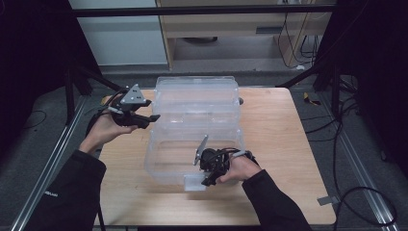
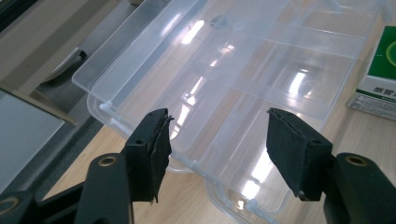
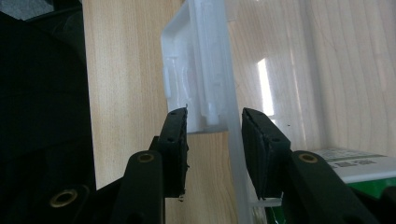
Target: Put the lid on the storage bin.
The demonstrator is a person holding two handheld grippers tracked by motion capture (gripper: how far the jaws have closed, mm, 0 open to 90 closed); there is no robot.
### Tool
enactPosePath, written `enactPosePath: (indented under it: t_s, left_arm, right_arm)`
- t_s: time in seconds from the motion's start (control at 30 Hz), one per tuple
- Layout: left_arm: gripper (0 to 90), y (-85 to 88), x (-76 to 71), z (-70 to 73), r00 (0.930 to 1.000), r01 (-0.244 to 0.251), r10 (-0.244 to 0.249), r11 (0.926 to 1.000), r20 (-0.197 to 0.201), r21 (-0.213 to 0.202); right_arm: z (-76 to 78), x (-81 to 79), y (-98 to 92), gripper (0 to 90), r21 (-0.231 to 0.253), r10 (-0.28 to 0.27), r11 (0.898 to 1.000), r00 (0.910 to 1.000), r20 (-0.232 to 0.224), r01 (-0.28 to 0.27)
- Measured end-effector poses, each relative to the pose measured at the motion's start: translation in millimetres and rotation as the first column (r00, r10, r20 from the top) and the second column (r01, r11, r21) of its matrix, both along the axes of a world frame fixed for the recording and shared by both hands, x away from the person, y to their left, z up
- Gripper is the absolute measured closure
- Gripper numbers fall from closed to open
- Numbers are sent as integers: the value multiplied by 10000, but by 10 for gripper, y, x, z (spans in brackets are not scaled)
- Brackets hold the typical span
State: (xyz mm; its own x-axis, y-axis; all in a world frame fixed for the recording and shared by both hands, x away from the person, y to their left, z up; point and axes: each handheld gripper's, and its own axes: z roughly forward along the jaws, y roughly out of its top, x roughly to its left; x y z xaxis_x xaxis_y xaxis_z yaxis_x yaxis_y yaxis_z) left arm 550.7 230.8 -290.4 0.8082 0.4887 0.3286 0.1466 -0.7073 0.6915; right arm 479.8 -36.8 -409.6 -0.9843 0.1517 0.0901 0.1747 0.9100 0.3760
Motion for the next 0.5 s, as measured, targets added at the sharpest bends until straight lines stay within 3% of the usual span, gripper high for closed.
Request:
enactPosePath:
  t_s: [0.17,0.33,0.5]
  left_arm:
    - [394,-89,45,65,9980,631,-630,9967,-34,515]
    - [410,-171,104,134,9912,1321,-1324,9856,-45,1056]
    - [421,-245,175,159,9871,1601,-1588,9750,-206,1540]
  right_arm:
    - [1,-2,0,621,-7,61,10000,10000,46,-61]
    - [5,-2,-3,621,-83,85,9999,9999,53,-84]
    - [3,-3,-5,622,-39,128,9999,9999,79,-127]
